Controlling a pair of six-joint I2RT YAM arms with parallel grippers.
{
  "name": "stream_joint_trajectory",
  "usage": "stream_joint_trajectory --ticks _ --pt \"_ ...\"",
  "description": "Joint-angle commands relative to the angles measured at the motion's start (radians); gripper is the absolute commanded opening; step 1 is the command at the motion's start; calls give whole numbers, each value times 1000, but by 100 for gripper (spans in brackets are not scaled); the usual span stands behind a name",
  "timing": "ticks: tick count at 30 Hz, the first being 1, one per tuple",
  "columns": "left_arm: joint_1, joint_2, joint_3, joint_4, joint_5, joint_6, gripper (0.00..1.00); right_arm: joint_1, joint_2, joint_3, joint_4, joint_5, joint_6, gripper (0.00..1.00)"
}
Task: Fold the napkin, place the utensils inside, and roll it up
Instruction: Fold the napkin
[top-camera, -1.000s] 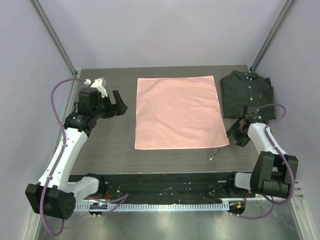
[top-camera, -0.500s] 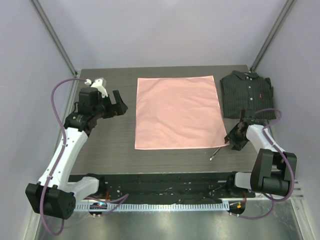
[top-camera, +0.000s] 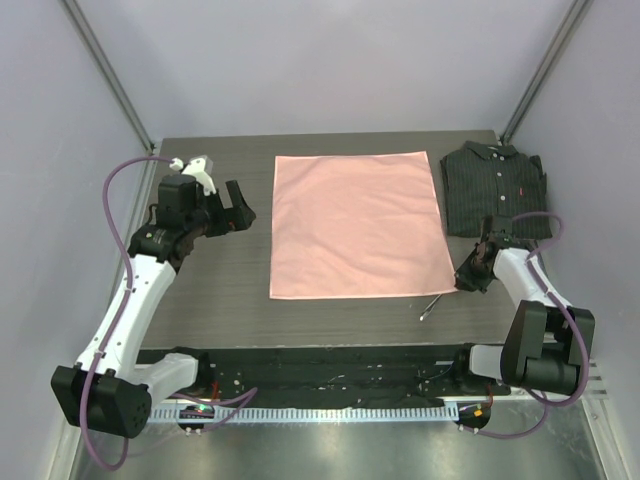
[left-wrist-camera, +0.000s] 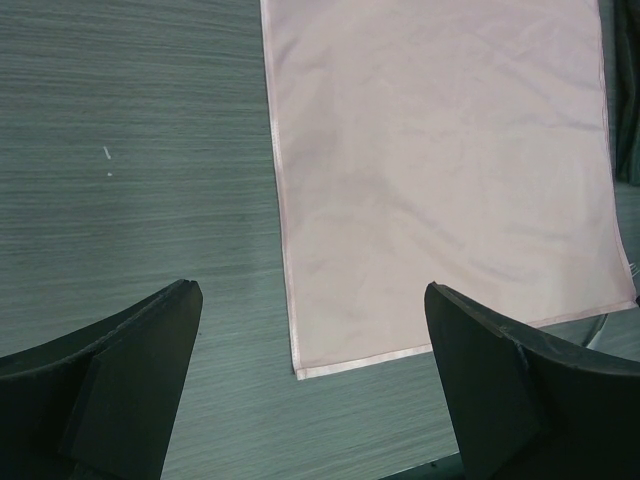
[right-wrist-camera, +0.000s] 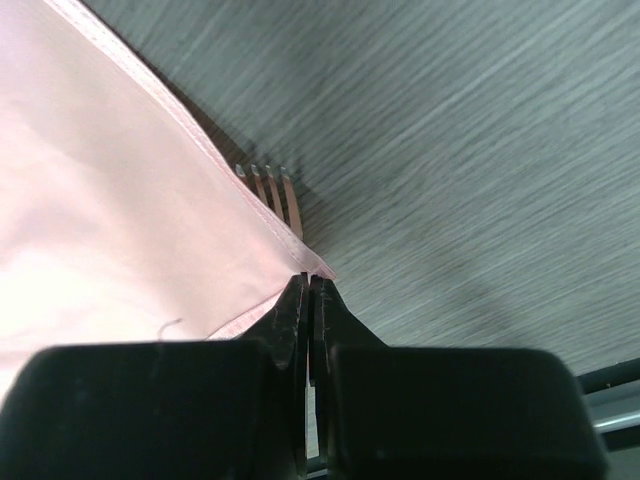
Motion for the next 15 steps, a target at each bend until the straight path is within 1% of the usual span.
stream_joint_trajectory --ticks 1,5,6,8,9,13,15 --pt "4 -2 0 32 10 10 100 -1 -36 45 10 -53 -35 1" --pt "4 -3 0 32 10 10 100 0 -61 38 12 -58 -44 1" --pt "4 -3 -1 32 12 10 100 0 -62 36 9 -53 -40 2" --pt "4 -5 -3 32 15 10 100 0 -62 39 1 -29 -29 15" --pt "4 -5 -3 32 15 10 100 0 -59 41 0 -27 -27 28" --pt "4 -6 -1 32 16 10 100 0 -20 30 4 -30 -18 40" --pt "4 -9 -1 34 15 10 100 0 0 12 15 -33 -17 40"
